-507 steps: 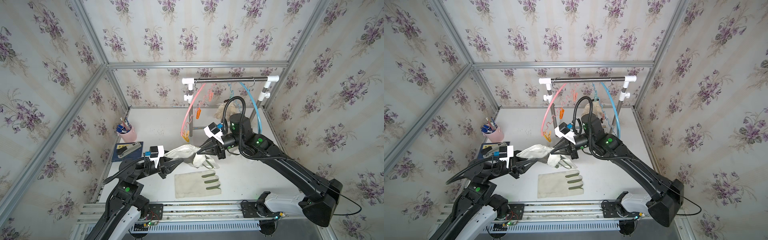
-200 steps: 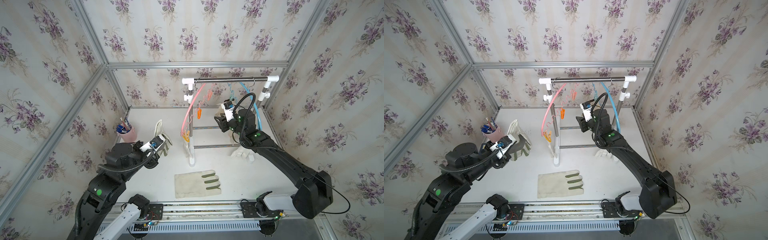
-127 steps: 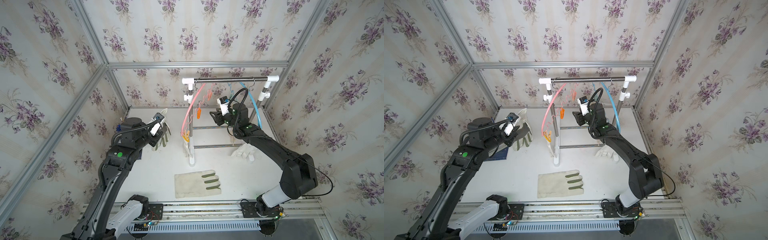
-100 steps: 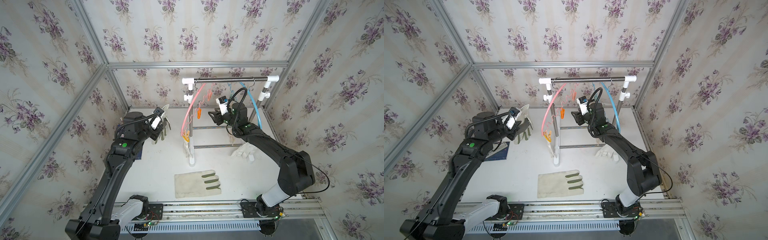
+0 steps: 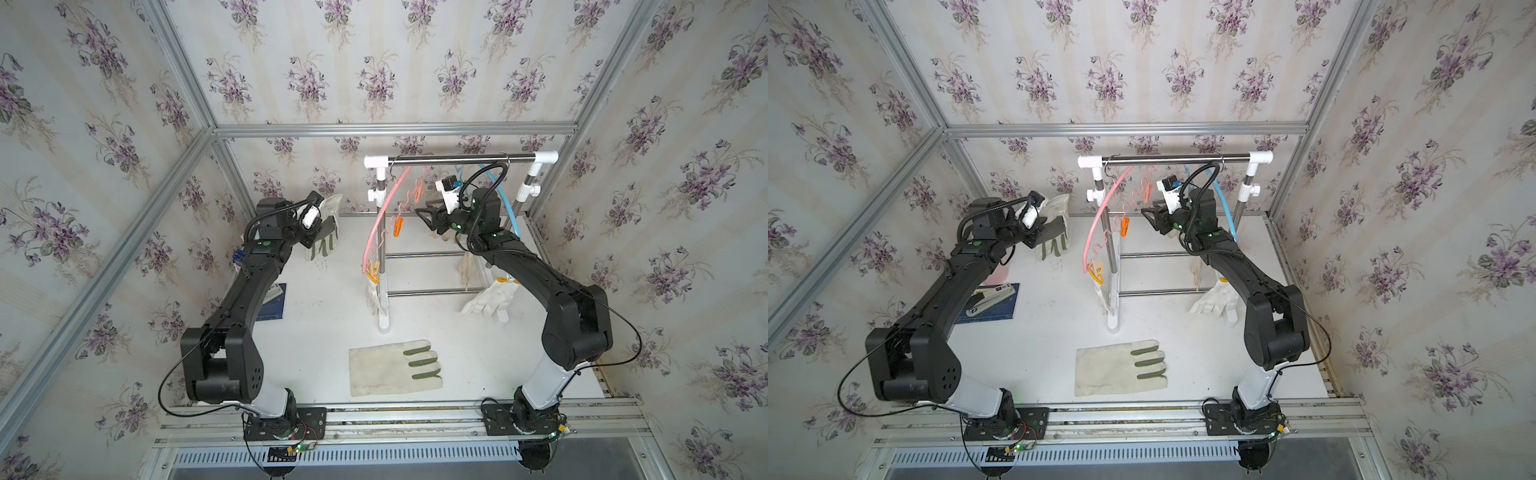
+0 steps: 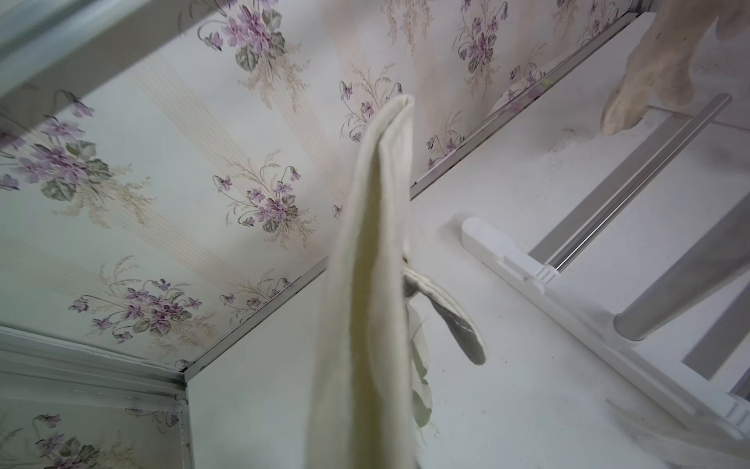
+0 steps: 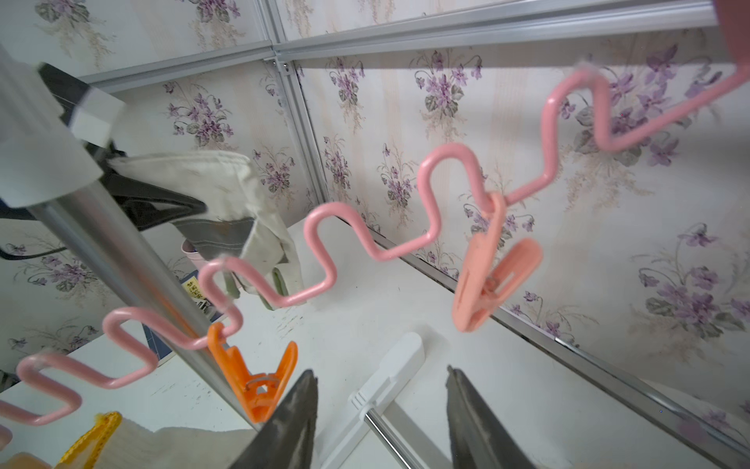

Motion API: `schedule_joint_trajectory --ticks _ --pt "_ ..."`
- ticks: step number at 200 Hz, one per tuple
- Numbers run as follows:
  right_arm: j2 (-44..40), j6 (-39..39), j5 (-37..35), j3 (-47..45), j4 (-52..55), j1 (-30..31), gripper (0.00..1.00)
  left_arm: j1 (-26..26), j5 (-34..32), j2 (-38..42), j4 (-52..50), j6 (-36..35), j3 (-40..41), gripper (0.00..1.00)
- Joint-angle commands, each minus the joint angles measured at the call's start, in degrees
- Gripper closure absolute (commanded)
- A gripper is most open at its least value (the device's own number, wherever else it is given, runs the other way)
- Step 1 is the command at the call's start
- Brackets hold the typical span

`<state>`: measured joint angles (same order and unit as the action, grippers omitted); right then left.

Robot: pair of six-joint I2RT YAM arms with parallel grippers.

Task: Clip the gloves onto a hanger to dry
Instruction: Open the clamp at the hanger.

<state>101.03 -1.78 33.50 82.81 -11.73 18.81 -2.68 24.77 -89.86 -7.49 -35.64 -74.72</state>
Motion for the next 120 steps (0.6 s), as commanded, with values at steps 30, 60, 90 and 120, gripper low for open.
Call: schedule_joint_trajectory --ticks 30,60,90,120 --pt "4.3 -4.2 3.4 7.2 4.1 0.0 0.48 -0.6 14.3 -9.2 22.2 -0.8 -0.2 1.0" --pt "5.6 -6.6 1.1 10.6 8.9 0.0 0.45 -0.2 18.6 -14.3 24.6 1.5 -6.0 1.0" --pt "6.5 -8.1 -0.9 11.8 10.5 -0.1 0.41 0.7 21.8 -18.5 21.9 -2.1 -11.4 1.0" --pt "8.2 -6.1 -3.2 11.8 9.2 -0.5 0.36 1.7 22.8 -21.6 23.2 -3.4 -13.5 1.0"
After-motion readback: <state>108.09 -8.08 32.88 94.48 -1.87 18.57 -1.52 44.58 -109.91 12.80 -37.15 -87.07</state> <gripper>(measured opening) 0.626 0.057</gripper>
